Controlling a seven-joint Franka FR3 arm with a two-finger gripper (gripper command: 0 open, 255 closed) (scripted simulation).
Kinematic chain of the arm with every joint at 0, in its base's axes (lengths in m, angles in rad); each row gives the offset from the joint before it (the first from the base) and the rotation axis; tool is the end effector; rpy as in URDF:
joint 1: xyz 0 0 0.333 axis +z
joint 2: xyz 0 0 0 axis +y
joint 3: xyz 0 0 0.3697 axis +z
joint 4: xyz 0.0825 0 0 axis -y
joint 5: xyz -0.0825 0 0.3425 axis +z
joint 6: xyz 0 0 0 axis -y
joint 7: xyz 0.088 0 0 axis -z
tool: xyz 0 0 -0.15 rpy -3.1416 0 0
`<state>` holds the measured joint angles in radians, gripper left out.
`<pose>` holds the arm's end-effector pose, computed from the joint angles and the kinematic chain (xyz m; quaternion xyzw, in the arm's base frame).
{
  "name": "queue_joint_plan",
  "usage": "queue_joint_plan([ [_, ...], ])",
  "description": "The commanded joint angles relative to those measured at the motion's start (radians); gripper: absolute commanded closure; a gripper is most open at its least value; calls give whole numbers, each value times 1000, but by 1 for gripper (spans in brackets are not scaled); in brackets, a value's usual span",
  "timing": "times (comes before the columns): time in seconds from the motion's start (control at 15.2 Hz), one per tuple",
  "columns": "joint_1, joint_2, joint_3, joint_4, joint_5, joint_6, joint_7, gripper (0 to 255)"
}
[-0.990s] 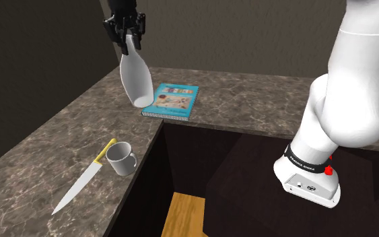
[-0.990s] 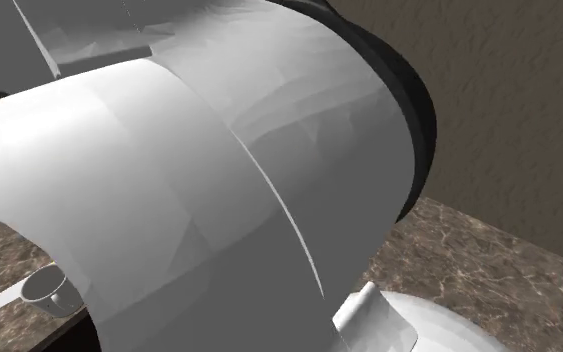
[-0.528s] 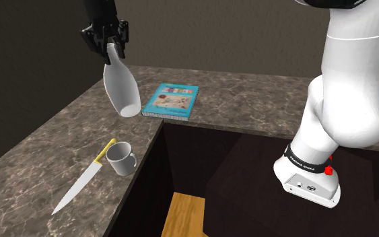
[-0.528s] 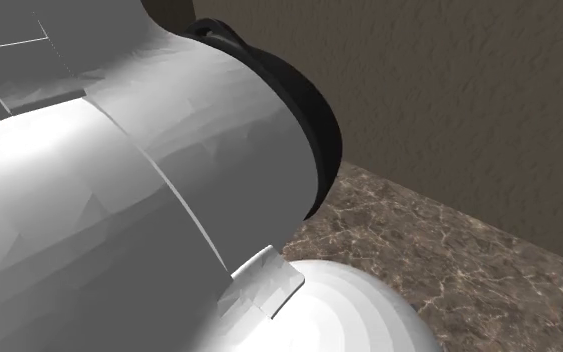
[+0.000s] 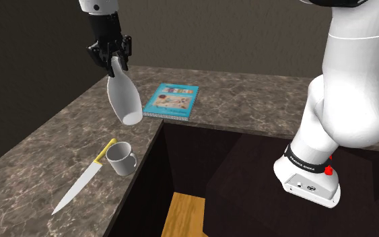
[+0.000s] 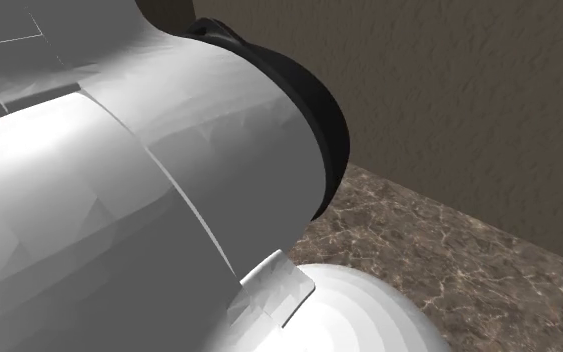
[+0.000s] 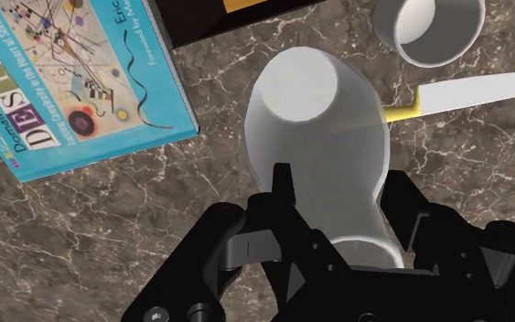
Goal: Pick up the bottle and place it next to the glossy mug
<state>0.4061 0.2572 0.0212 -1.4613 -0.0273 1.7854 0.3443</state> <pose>0.5687 0.2533 0.5570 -0.9984 -0.0435 -0.0351 0.0026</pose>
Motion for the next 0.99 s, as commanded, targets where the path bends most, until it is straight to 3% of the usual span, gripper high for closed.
queue_joint_plan([
  [0.0, 1, -3, 0, -30, 0, 29, 2, 255],
  [0.92, 0, 11, 0, -199, -2, 212, 6, 255],
])
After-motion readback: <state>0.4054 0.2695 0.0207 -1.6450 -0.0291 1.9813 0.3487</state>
